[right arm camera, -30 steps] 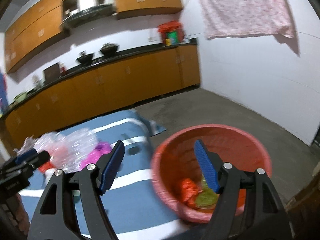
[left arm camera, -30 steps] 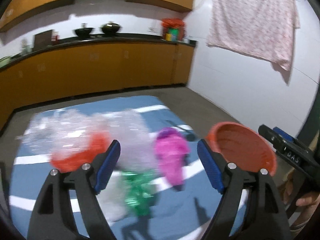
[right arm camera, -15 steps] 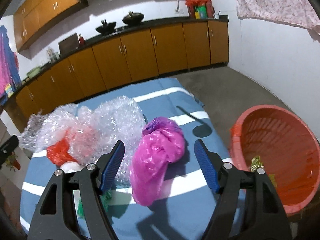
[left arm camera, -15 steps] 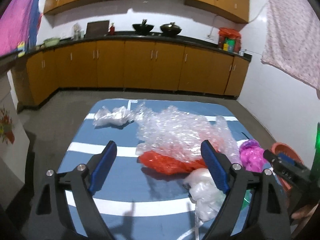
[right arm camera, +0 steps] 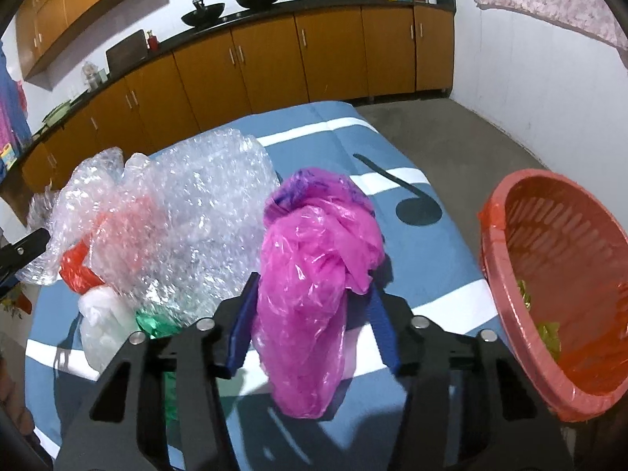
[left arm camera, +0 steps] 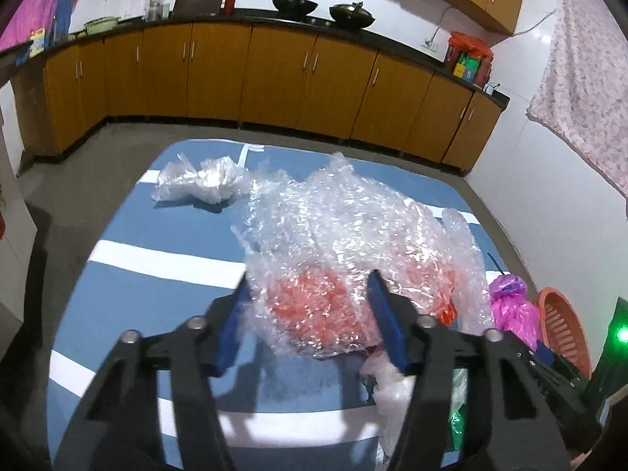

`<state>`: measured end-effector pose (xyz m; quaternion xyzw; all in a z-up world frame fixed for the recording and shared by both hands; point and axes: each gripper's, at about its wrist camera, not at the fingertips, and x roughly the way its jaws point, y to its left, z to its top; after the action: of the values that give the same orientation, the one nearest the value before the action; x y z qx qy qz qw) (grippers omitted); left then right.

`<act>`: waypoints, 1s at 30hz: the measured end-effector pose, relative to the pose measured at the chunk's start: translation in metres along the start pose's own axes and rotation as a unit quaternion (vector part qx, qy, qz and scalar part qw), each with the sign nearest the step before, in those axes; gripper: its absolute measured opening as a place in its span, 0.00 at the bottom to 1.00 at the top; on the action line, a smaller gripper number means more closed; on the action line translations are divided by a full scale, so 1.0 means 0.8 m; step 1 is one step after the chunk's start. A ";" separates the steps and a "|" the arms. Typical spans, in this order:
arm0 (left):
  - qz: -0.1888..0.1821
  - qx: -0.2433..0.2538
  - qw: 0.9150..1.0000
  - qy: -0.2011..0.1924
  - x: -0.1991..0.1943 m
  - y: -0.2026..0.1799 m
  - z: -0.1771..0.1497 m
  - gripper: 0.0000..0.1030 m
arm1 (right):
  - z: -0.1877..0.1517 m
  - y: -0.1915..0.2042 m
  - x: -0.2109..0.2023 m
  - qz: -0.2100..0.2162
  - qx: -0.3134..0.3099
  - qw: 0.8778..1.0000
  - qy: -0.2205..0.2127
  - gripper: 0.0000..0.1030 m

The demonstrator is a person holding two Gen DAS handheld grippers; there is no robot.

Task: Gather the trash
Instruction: 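Grasp the bubble wrap with the left tool while the right tool grasps the pink bag, then lift the bubble wrap with the left tool toward the basket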

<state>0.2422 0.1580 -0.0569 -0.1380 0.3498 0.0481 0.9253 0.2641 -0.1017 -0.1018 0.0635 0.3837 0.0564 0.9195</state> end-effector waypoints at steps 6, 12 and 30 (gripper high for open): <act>0.002 0.011 1.000 0.002 0.003 -0.002 -0.003 0.09 | -0.006 0.000 -0.007 0.006 -0.011 1.000 -0.003 0.28; -0.001 0.011 1.000 -0.007 -0.007 0.003 -0.007 0.08 | -0.011 -0.001 -0.018 0.010 -0.011 1.000 -0.006 0.25; 0.023 -0.008 1.000 -0.006 -0.008 0.037 -0.008 0.53 | -0.010 0.000 -0.031 0.008 -0.019 1.000 -0.012 0.25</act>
<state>0.2275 0.1842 -0.0638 -0.1367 0.3470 0.0733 0.9249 0.2414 -0.1048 -0.0899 0.0499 0.3706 0.0697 0.9248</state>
